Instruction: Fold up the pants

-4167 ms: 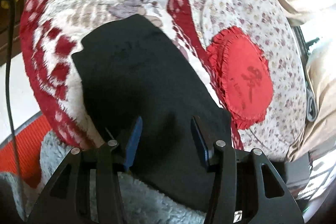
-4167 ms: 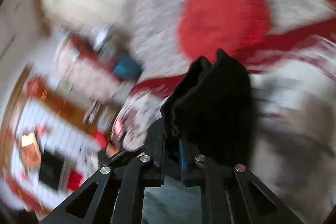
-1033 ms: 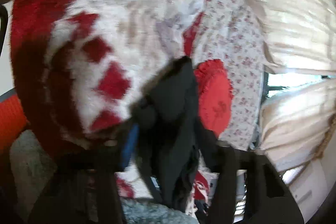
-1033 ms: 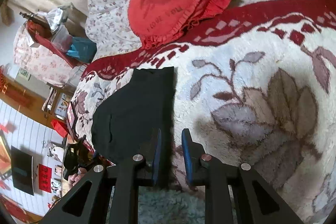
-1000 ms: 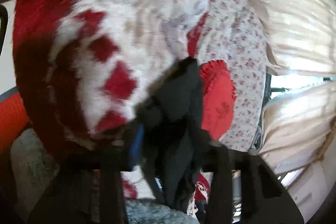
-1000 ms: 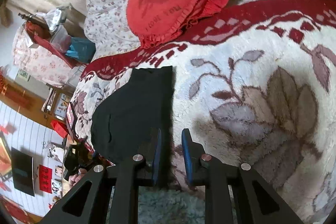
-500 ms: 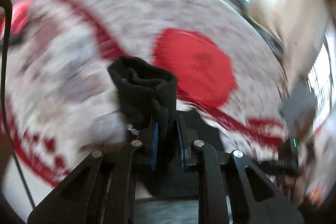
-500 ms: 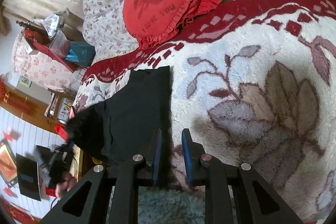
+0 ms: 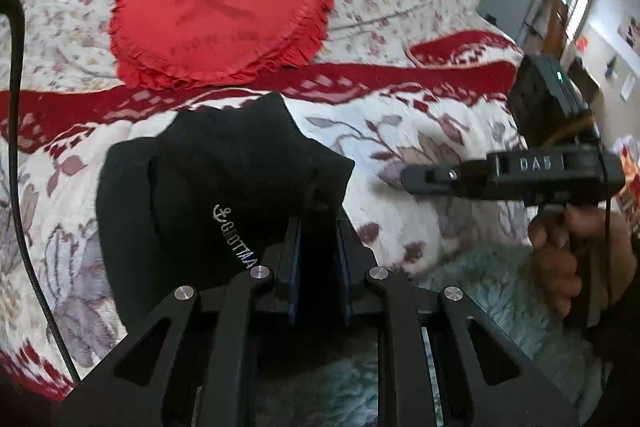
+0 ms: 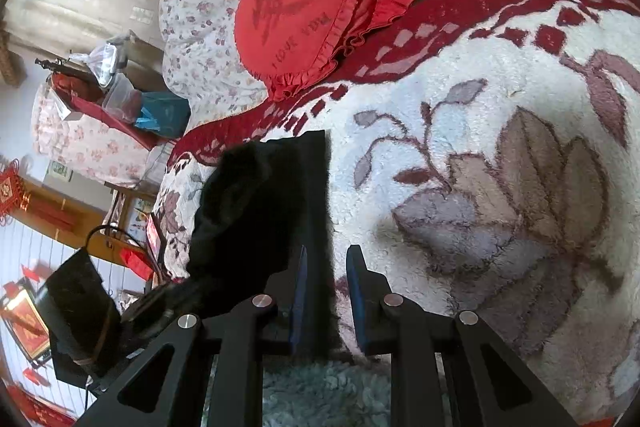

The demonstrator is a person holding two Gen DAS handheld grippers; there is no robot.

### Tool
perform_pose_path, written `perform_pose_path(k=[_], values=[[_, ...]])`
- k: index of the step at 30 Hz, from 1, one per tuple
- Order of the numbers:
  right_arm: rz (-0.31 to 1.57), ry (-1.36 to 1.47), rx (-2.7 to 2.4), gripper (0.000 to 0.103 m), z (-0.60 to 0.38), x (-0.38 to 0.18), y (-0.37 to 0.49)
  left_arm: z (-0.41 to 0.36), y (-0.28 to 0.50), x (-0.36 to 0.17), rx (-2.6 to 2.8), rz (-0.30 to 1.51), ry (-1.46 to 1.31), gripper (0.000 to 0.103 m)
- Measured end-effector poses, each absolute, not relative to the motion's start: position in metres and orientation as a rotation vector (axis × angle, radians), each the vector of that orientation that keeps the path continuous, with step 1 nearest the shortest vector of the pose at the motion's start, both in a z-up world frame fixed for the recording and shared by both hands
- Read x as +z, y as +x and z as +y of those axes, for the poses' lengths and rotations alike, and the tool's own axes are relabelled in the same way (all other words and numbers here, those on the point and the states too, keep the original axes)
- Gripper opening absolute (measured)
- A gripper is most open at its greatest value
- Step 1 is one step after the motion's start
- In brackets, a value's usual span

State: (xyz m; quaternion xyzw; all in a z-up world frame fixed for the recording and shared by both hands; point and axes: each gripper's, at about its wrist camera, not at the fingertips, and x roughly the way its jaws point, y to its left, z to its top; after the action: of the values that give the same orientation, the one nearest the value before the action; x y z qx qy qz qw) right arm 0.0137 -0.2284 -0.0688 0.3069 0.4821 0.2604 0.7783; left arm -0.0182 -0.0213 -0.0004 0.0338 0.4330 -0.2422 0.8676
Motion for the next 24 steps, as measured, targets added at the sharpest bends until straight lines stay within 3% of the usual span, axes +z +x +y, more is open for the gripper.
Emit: perform_pose_path(k=[11, 17, 24], values=[[1.047, 0.666, 0.557, 0.019, -0.231, -0.070, 0.013, -0.016, -0.022, -0.011, -0.621, 1.055, -0.013, 0.018], [1.034, 0.653, 0.534, 0.019, -0.231, -0.067, 0.014, 0.079, -0.054, 0.016, -0.550, 0.901, -0.302, 0.018], [0.902, 0.299, 0.709, 0.019, -0.161, -0.008, 0.003, 0.123, -0.048, -0.009, -0.507, 0.902, -0.560, 0.018]])
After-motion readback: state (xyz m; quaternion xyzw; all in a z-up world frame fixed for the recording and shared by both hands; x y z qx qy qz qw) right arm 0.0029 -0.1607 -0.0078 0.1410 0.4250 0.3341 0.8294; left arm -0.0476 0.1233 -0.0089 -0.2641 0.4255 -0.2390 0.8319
